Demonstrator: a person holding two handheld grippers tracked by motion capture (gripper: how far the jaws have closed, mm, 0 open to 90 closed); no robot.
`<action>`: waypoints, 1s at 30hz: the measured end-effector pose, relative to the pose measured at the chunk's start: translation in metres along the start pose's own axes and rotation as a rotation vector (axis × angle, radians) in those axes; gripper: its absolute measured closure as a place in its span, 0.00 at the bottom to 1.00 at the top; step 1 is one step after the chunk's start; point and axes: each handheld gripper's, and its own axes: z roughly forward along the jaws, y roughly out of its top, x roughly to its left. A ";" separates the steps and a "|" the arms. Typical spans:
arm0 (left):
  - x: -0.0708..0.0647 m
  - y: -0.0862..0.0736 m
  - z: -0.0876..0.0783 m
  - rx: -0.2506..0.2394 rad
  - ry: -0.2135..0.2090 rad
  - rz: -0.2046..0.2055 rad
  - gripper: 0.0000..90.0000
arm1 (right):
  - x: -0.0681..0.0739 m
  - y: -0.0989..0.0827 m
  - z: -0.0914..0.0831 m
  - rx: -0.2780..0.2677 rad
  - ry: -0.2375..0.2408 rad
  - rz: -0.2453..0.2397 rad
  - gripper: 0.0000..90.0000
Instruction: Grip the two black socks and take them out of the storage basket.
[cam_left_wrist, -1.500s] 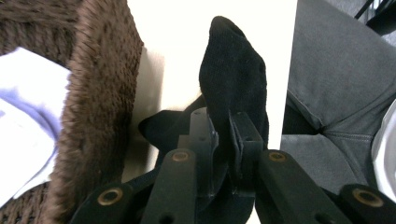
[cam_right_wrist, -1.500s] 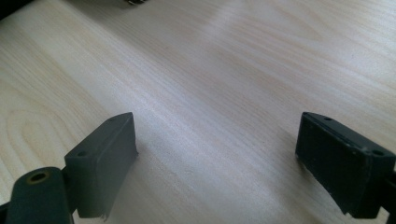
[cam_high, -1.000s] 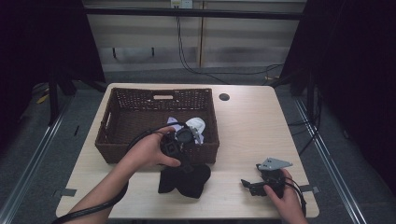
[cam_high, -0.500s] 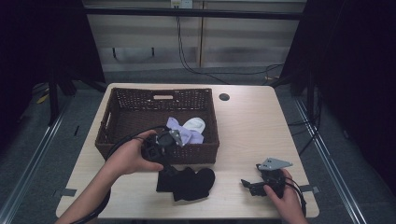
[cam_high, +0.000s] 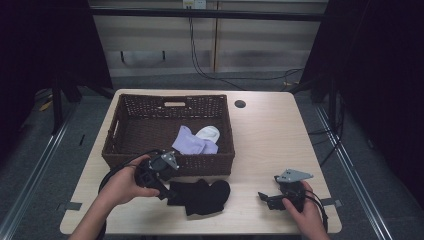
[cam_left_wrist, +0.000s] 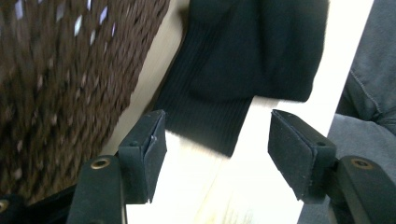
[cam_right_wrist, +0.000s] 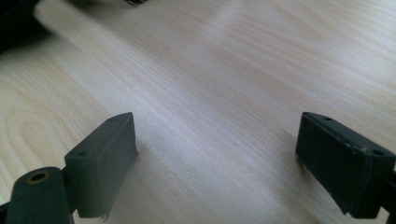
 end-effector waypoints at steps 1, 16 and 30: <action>0.001 -0.005 0.001 -0.005 0.004 -0.012 0.41 | 0.000 0.000 0.000 0.000 0.000 0.000 0.13; 0.015 -0.056 0.021 -0.052 0.036 -0.089 0.37 | 0.000 0.000 0.000 0.000 0.000 0.001 0.13; 0.021 -0.077 0.033 -0.119 0.070 -0.039 0.35 | 0.000 0.000 0.000 0.000 0.000 0.000 0.13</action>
